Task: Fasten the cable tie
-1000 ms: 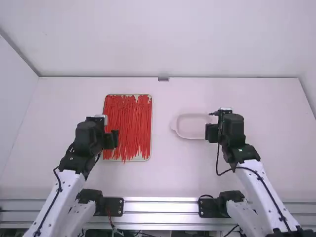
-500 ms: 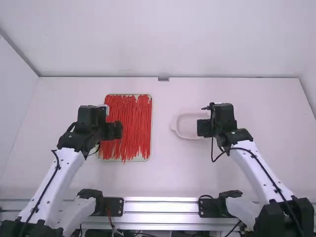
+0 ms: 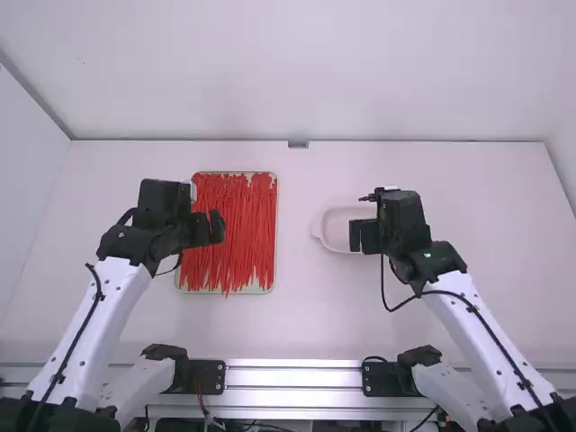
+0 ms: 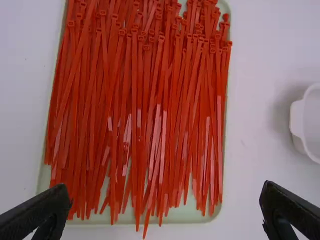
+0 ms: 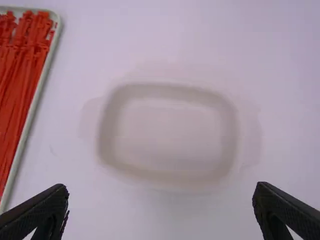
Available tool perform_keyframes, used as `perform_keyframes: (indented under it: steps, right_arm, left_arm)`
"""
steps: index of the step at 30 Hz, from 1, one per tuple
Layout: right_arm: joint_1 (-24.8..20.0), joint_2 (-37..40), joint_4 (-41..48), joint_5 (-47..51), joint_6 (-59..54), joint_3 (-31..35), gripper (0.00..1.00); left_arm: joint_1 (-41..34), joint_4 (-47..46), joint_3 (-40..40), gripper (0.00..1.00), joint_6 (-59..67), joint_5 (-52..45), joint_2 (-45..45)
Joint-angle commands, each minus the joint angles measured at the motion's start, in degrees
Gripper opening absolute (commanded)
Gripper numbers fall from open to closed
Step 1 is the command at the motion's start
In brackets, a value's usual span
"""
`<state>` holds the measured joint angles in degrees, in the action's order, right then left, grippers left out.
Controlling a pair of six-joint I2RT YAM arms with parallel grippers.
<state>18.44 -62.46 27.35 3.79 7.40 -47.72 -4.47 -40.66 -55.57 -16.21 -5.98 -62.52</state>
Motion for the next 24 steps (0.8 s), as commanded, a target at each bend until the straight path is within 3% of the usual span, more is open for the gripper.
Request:
perform_keyframes:
  steps: [1,8,19,24]
  right_arm:
    - [-0.2,0.0,-0.3,0.5,0.1,-1.8,0.98]
    - [-1.7,-2.6,-1.0,0.5,0.1,-1.8,0.98]
    - [-2.4,-6.5,-2.1,0.5,0.1,-1.8,0.98]
    - [-2.4,-6.6,-2.5,0.5,0.1,-1.8,0.98]
  left_arm:
    - [-0.5,0.9,-1.5,0.99,2.7,-1.0,-1.0]
    - [-0.4,0.3,-8.2,0.99,2.8,-1.0,-8.4]
    - [-0.4,-7.3,-27.8,0.99,4.3,0.1,-32.9]
    - [-0.4,-7.6,-32.5,0.99,4.8,0.9,-40.4]
